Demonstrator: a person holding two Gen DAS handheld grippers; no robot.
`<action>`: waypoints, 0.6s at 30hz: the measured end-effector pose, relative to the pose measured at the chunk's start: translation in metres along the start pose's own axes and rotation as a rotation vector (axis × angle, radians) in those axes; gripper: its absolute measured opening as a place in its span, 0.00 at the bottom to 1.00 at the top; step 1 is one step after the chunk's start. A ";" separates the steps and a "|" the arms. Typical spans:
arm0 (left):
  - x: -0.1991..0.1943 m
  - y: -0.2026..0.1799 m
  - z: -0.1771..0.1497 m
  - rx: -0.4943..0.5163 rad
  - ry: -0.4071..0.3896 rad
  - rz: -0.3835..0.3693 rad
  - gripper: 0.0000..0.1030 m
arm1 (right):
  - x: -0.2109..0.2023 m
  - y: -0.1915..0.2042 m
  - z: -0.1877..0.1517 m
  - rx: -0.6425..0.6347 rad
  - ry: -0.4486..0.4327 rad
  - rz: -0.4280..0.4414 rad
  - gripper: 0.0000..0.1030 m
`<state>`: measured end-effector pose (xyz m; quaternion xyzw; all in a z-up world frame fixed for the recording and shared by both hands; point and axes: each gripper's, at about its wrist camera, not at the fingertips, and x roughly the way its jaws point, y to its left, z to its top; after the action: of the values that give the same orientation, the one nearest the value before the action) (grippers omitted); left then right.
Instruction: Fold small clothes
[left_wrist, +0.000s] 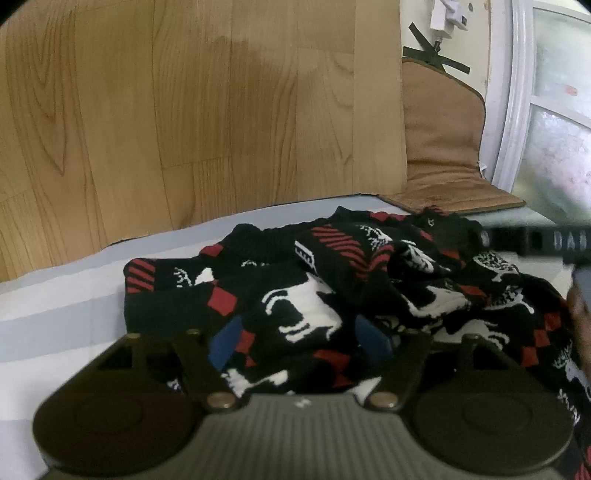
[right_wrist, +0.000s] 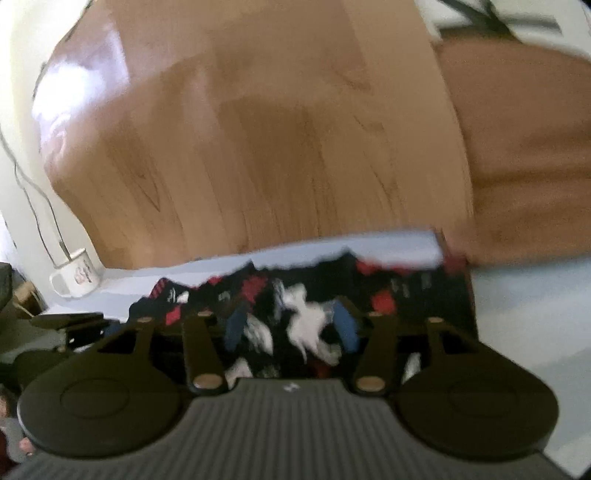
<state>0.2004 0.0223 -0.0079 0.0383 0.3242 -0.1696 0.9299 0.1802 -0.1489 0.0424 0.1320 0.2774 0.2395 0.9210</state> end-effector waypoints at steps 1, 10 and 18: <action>0.000 0.000 0.000 -0.001 0.000 0.000 0.69 | 0.003 -0.009 -0.007 0.045 0.017 -0.010 0.55; 0.001 0.001 -0.001 -0.008 0.003 0.006 0.77 | -0.001 -0.051 -0.010 0.357 -0.027 0.043 0.61; 0.001 0.002 0.000 -0.012 0.008 0.002 0.80 | 0.001 -0.043 -0.010 0.307 -0.026 0.023 0.62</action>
<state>0.2017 0.0244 -0.0089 0.0339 0.3286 -0.1665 0.9290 0.1912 -0.1844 0.0180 0.2777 0.2972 0.2028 0.8908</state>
